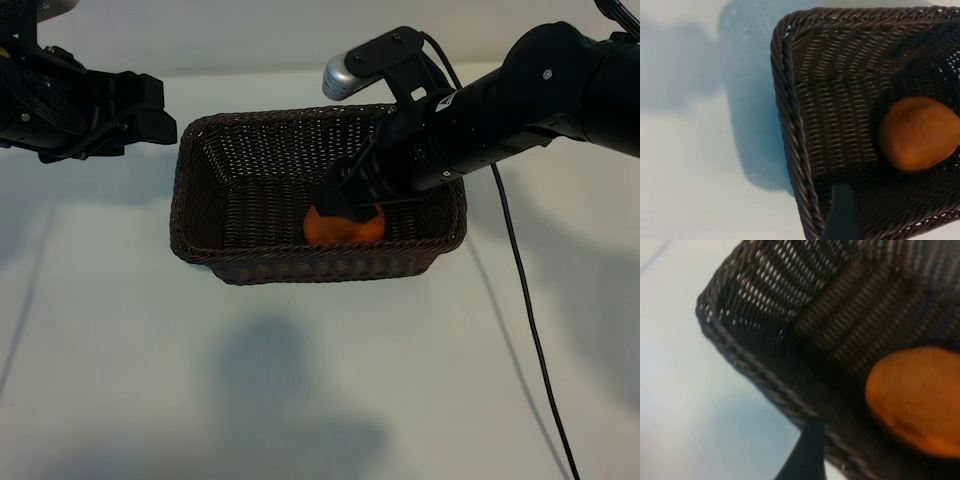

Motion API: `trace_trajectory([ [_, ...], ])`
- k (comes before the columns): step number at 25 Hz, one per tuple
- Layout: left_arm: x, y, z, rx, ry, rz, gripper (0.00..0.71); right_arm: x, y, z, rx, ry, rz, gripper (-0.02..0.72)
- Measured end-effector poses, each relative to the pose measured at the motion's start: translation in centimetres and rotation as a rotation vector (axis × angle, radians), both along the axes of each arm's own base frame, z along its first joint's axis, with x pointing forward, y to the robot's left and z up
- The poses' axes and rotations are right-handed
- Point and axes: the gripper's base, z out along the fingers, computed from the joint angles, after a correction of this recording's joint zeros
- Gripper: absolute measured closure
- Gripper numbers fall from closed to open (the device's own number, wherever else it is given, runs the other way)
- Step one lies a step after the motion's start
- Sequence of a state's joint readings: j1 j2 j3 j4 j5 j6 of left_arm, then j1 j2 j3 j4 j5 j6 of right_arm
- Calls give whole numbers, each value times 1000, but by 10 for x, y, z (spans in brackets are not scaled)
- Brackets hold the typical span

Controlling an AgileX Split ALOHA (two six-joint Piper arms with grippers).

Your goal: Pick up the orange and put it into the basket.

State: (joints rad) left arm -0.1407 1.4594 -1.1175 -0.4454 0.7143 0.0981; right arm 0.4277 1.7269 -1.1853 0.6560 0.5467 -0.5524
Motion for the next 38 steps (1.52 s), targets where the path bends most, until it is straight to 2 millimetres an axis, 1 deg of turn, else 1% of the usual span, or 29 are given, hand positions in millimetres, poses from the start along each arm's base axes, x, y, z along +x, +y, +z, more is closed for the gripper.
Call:
trace_trajectory([
  [2,0,0,0,0,0,0,120,-4,-1,5,4,21,-3,7],
  [4,0,0,0,0,0,0,120,-9,-3,14,-1,42,-2,11],
  [7,0,0,0,0,0,-1,120,-15,-7,37,-44,72,11,14],
  [9,0,0,0,1,-1,-3,120,-17,-11,51,-105,112,14,17],
  [12,0,0,0,1,-1,-3,120,-17,-19,71,-190,138,-26,35],
  [14,0,0,0,1,-1,-3,120,-17,-24,84,-232,129,-55,52],
  [18,0,0,0,1,-1,-3,120,-25,-34,106,-281,102,-78,90],
  [23,0,0,0,1,-4,-1,120,-38,-43,126,-293,51,-98,101],
  [26,0,0,0,1,-6,-1,120,-42,-45,131,-289,48,-106,101],
  [38,1,0,0,1,-8,0,120,-42,-46,131,-278,67,-137,104],
])
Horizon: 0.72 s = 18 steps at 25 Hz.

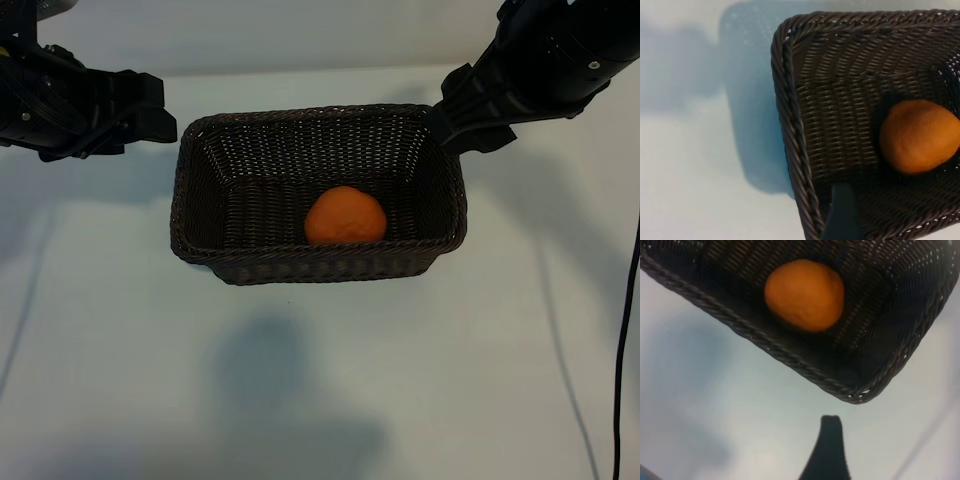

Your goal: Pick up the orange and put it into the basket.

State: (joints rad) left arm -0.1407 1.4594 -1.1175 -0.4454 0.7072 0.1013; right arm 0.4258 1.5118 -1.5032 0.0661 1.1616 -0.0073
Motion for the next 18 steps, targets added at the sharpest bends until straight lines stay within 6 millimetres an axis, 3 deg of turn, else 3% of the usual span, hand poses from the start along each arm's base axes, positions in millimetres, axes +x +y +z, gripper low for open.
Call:
trace_trajectory([
  [10,0,0,0,0,0,0,120,13,8,-19,11,65,-19,104],
  [18,0,0,0,0,0,1,121,13,9,-22,9,86,-19,105],
])
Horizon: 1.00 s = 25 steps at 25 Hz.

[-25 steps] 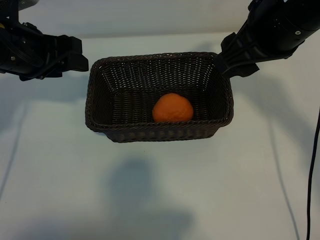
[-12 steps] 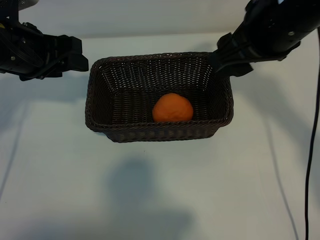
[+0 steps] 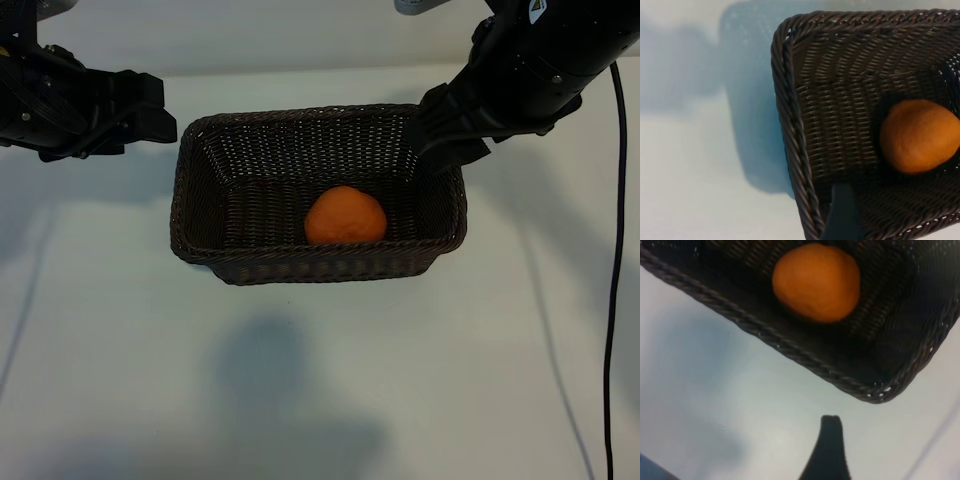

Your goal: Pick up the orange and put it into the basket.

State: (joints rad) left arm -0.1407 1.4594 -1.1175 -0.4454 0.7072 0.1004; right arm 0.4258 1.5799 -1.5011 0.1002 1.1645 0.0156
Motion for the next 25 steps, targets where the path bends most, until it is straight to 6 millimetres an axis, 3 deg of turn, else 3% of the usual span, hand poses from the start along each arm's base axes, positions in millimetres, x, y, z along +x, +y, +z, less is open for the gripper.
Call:
trace_trajectory([
  [14,0,0,0,0,0,0,121,-1,0,0,-5,5,5,105],
  [25,0,0,0,0,0,0,121,0,0,0,0,-1,5,152],
])
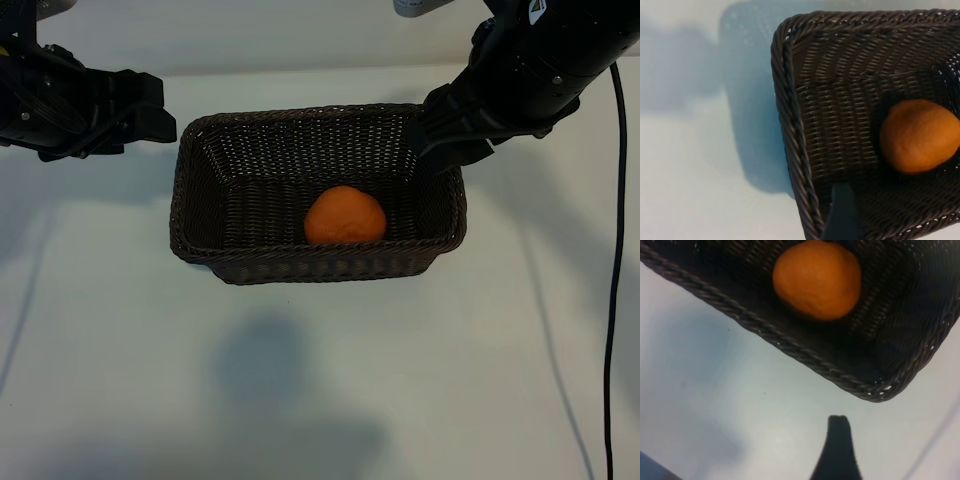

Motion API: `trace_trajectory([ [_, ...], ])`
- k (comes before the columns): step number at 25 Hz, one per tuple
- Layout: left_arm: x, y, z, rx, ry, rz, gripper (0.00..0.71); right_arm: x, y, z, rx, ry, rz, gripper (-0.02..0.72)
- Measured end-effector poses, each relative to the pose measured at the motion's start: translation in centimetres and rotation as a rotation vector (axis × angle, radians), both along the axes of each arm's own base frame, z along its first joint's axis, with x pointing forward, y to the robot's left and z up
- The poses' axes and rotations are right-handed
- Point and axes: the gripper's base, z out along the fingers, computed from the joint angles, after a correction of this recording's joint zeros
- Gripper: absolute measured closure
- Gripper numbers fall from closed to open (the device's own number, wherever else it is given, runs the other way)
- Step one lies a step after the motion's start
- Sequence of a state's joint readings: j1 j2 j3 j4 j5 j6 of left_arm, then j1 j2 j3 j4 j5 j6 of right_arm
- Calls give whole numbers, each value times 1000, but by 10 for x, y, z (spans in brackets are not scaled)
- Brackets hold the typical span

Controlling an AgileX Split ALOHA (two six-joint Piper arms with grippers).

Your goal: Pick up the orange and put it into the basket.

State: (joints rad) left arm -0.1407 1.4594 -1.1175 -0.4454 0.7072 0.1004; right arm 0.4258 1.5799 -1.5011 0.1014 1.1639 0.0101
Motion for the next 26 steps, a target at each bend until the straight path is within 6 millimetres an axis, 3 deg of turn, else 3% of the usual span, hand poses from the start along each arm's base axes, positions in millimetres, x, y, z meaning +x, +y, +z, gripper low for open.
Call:
trace_trajectory([
  [17,0,0,0,0,0,-1,121,0,0,0,2,1,0,288],
  [26,0,0,0,0,0,-1,122,0,0,0,3,1,0,311],
])
